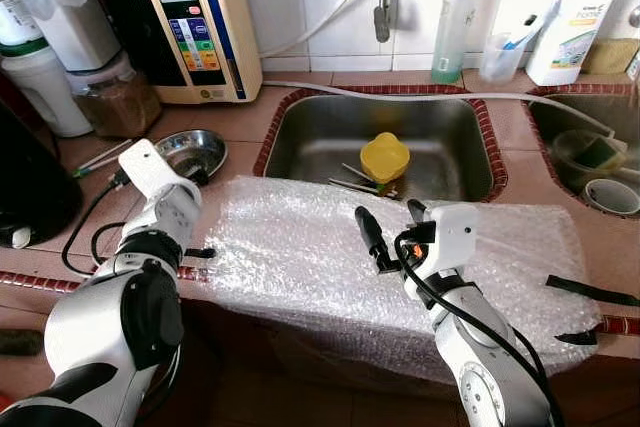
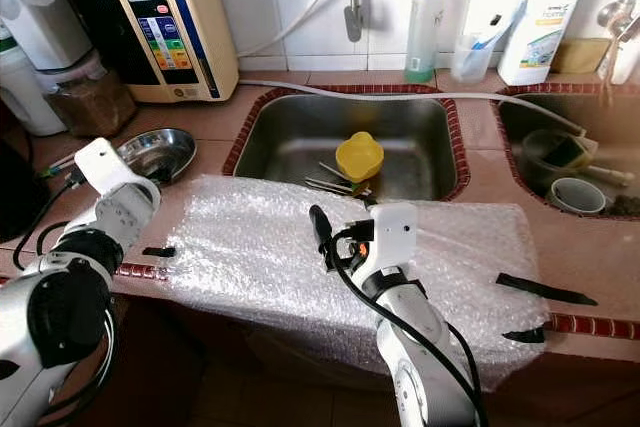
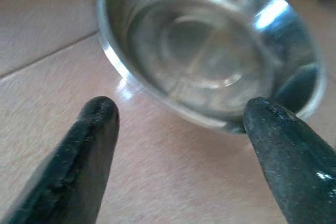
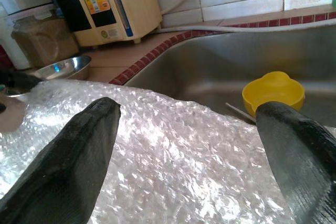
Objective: Kitchen organization
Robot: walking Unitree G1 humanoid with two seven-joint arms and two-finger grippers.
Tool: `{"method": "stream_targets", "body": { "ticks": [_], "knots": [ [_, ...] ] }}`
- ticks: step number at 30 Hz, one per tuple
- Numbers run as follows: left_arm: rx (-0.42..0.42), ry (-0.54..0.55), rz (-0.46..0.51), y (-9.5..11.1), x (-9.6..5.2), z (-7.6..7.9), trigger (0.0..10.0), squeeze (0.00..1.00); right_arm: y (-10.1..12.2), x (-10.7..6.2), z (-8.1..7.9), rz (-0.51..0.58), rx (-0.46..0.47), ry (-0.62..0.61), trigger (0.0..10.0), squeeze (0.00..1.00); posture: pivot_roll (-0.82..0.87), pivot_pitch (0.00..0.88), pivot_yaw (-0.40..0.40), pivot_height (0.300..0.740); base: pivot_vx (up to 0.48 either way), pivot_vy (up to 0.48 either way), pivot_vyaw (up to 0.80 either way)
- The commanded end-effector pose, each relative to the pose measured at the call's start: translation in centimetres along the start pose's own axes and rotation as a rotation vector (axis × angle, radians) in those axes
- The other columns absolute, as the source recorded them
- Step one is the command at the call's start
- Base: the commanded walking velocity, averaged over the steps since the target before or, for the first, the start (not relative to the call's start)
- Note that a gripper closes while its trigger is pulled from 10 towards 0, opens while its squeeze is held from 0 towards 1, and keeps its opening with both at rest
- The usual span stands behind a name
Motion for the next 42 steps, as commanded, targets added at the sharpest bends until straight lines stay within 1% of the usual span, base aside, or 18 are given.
{"method": "stream_targets", "body": {
  "ticks": [1,7,14,17,22,24,26,27,28,30,32,34,35,36,37,38,41,42],
  "knots": [
    [-0.012,0.037,-0.002,0.1,0.2,-1.2,0.0,0.00,0.4,0.2,-0.9,0.008,0.001,0.038,10.0,0.00,-0.10,0.000,0.135,0.740,0.000,0.000,0.00],
    [-0.023,0.082,-0.017,-0.6,0.4,-3.1,0.0,0.00,0.8,0.7,-0.6,0.013,-0.007,0.050,10.0,0.00,-0.09,0.000,0.118,0.740,0.000,0.000,0.00],
    [0.029,0.057,-0.017,-1.0,0.4,-2.6,0.0,0.00,0.7,0.8,-1.0,0.010,-0.003,0.067,10.0,0.00,-0.07,0.000,0.095,0.740,0.000,0.000,0.00],
    [0.019,0.052,-0.015,-0.8,0.3,-2.4,0.0,0.00,0.7,0.9,-1.1,0.007,-0.004,0.073,10.0,0.00,-0.06,0.000,0.092,0.740,0.000,0.000,0.00],
    [0.020,0.063,0.020,0.4,0.3,-2.5,0.0,0.00,0.8,1.2,-0.8,0.009,-0.012,0.078,10.0,0.00,-0.06,0.000,0.093,0.740,0.000,0.000,0.00],
    [0.034,0.076,0.033,1.0,0.3,-2.5,1.8,0.00,0.8,1.2,-0.6,0.011,-0.016,0.072,10.0,0.00,-0.06,0.000,0.095,0.740,0.000,0.000,0.00],
    [0.060,0.066,0.050,1.7,0.2,-2.1,4.5,0.00,0.8,1.2,-0.5,0.010,-0.017,0.067,10.0,0.00,-0.05,0.000,0.101,0.740,0.000,0.000,0.00],
    [0.070,0.059,0.054,1.9,0.2,-1.9,4.5,0.00,0.8,1.2,-0.4,0.010,-0.018,0.066,10.0,0.00,-0.05,0.000,0.102,0.740,0.000,0.000,0.00],
    [0.084,0.040,0.060,2.1,0.1,-1.5,8.2,0.00,0.7,1.2,-0.4,0.009,-0.018,0.064,10.0,0.00,-0.04,0.000,0.101,0.740,0.000,0.000,0.00],
    [0.111,0.003,0.071,2.5,0.0,-0.7,8.0,0.00,0.6,1.2,-0.4,0.008,-0.016,0.064,10.0,0.00,-0.04,0.000,0.100,0.740,0.000,0.000,0.00],
    [0.165,-0.014,0.087,2.7,-0.1,-0.4,8.3,0.00,0.5,1.3,-0.6,0.007,-0.017,0.067,10.0,0.00,-0.03,0.000,0.098,0.740,0.000,0.000,0.00],
    [0.174,-0.020,0.064,2.3,0.0,-0.4,9.8,0.00,0.6,1.5,-0.6,0.009,-0.018,0.072,10.0,0.00,-0.02,0.000,0.097,0.740,0.000,0.000,0.00],
    [0.174,-0.020,0.064,2.3,0.0,-0.4,9.8,0.00,0.6,1.5,-0.6,0.009,-0.018,0.072,10.0,0.00,-0.02,0.000,0.097,0.740,0.000,0.000,0.00],
    [0.170,-0.018,0.058,2.2,0.0,-0.4,8.6,0.00,0.7,1.6,-0.6,0.010,-0.018,0.074,10.0,0.00,-0.01,0.000,0.097,0.740,0.000,0.000,0.00],
    [0.171,-0.025,0.051,2.1,-0.1,-0.3,8.6,0.00,0.7,1.6,-0.5,0.011,-0.020,0.075,10.0,0.00,-0.01,0.000,0.096,0.740,0.000,0.000,0.00],
    [0.175,-0.029,0.047,2.0,-0.1,-0.3,9.2,0.00,0.7,1.7,-0.5,0.012,-0.021,0.075,10.0,0.00,-0.01,0.000,0.096,0.740,0.000,0.000,0.00],
    [0.190,-0.033,0.035,1.9,-0.1,-0.3,8.4,0.00,0.8,2.0,-0.4,0.014,-0.025,0.076,10.0,0.00,0.00,0.000,0.098,0.740,0.000,0.000,0.00],
    [0.199,-0.030,0.032,1.8,-0.2,-0.4,8.4,0.00,0.8,2.0,-0.4,0.016,-0.024,0.077,10.0,0.00,0.00,0.000,0.098,0.740,0.000,0.000,0.00]
  ]
}}
Point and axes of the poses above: a point about 5 cm out from each wrist's last joint towards the gripper, its own x axis pointing out of the wrist towards the gripper, its own y axis along the axis of the wrist's last joint, z = x × y, the point moved 4 cm from there along x, pointing out of the wrist towards the gripper, and after that the axes turned 2 degrees about -x, right-handed, at the moved point
